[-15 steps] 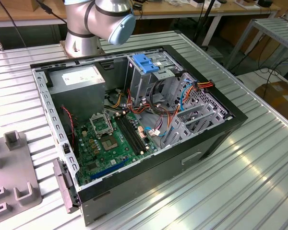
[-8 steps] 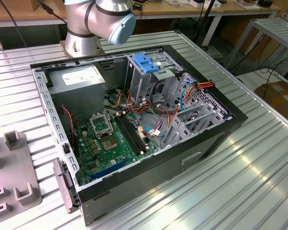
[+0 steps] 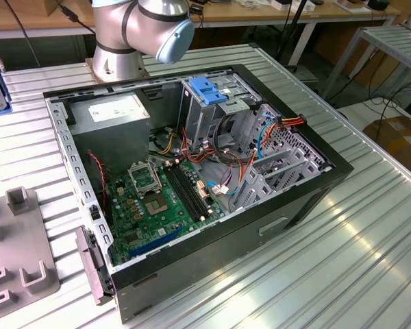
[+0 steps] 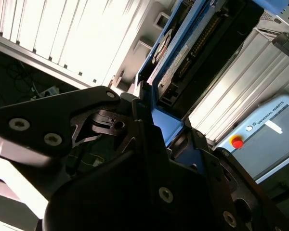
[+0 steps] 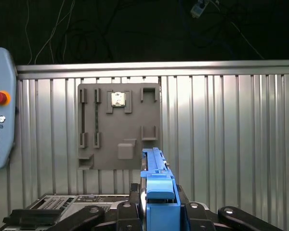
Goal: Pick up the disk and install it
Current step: 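Pick up the disk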
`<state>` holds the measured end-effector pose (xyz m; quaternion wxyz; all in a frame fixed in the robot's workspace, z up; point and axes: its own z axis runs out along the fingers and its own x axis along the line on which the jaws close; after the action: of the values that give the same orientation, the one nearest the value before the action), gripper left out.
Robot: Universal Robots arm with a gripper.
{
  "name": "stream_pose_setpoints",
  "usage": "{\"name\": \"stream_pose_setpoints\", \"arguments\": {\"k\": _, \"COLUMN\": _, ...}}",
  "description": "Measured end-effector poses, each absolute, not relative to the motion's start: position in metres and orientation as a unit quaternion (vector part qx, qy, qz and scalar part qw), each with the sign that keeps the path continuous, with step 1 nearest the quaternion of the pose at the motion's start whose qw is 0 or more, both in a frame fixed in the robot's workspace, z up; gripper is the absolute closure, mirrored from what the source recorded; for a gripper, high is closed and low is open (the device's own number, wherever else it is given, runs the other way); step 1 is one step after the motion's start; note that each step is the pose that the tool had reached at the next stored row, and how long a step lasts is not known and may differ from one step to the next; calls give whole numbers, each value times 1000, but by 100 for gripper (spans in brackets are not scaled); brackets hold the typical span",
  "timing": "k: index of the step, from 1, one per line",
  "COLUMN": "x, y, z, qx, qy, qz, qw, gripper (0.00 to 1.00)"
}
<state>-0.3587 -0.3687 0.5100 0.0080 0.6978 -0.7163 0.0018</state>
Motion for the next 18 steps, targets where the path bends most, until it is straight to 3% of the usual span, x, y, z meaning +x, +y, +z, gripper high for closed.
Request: {"name": "stream_pose_setpoints", "arguments": {"k": 18, "x": -322, "y": -369, "z": 510, "qx": 698, "qy": -716, "qz": 2, "qw": 8, "gripper": 63}}
